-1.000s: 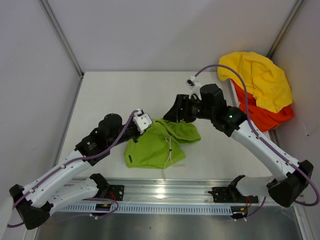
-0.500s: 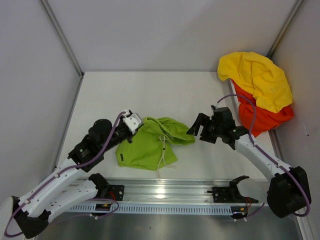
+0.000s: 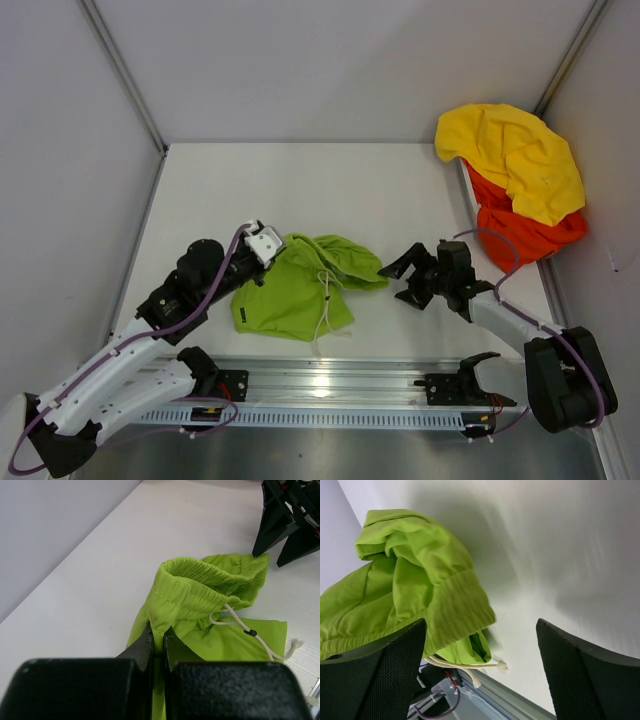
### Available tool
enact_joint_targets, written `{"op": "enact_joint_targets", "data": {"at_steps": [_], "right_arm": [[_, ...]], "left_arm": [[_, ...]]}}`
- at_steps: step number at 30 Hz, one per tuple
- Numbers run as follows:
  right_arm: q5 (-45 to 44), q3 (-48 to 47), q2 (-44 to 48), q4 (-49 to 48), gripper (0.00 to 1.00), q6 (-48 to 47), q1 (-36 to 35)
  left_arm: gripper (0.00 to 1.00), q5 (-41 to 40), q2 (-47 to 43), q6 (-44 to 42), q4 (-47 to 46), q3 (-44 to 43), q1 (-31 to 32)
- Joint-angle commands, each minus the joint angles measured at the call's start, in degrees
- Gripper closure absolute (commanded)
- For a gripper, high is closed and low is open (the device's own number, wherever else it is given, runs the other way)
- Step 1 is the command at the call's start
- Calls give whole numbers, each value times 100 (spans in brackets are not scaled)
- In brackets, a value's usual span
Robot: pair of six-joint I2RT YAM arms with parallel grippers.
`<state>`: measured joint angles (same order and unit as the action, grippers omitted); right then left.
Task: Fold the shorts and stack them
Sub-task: Flatten the shorts out
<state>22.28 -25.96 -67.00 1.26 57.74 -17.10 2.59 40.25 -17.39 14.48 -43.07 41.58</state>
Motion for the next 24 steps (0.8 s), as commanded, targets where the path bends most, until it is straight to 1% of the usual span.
{"op": "enact_joint_targets", "data": {"at_steps": [1, 3, 6, 11, 16, 19, 22, 23, 24], "right_arm": [[67, 310, 213, -987, 8, 888, 32], [-145, 503, 423, -1118, 8, 1159, 32], [-224, 714, 530, -1373, 9, 1476, 40], [-251, 855, 381, -1838, 11, 1776, -3], [-645, 1092, 258, -2173, 14, 2223, -240], [-1050, 1312, 441, -2235, 17, 2452, -399], [-1471, 1505, 635, -2261, 22, 2760, -609], [-1542, 1514, 714, -2201, 26, 2839, -662], [-1604, 1514, 741, -2156, 27, 2883, -715]], "left_arm": [[100, -83, -123, 86, -376, -35, -27], [100, -74, -140, 86, -376, -26, -27], [100, -83, -166, 78, -384, -35, -27], [100, -66, -193, 78, -367, -26, -27], [100, -66, -219, 60, -358, -8, -19], [100, -83, -219, 60, -367, -9, -27], [100, -75, -228, 60, -349, -9, -19], [100, -74, -237, 60, -349, -9, -27], [100, -74, -228, 60, -349, -9, -27]]}}
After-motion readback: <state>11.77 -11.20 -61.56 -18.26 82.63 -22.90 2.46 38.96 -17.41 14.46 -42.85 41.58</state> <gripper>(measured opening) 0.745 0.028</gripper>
